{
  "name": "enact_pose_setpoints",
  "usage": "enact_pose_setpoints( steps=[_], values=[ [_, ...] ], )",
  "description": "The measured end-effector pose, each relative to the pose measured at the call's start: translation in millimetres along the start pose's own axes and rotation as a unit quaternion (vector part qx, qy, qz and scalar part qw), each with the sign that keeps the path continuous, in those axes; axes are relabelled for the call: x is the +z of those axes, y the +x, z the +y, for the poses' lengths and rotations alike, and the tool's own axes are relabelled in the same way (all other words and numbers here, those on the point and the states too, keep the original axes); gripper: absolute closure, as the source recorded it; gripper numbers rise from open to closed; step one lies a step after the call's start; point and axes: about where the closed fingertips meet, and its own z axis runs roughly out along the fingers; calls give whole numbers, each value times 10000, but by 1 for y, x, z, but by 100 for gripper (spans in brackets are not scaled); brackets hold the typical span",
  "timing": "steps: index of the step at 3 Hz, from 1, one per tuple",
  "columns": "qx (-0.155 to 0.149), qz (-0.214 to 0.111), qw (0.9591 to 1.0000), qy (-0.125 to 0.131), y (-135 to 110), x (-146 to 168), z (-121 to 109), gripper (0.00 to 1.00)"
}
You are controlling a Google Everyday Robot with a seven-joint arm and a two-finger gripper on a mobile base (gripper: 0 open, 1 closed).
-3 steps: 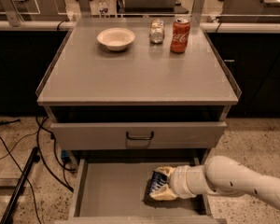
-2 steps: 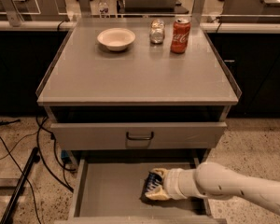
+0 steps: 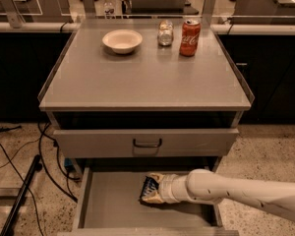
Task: Place rxbar blueberry into middle drawer
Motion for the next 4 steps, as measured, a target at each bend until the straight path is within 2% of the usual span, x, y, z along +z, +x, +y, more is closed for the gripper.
enact_pose_setpoints(
  steps=[1, 2, 4],
  values=[
    [98, -134, 9997, -195, 5, 28, -6, 100],
    [267, -296, 9977, -547, 15, 51, -5, 100],
    [394, -385, 9953, -791, 23, 64, -1, 97]
  ],
)
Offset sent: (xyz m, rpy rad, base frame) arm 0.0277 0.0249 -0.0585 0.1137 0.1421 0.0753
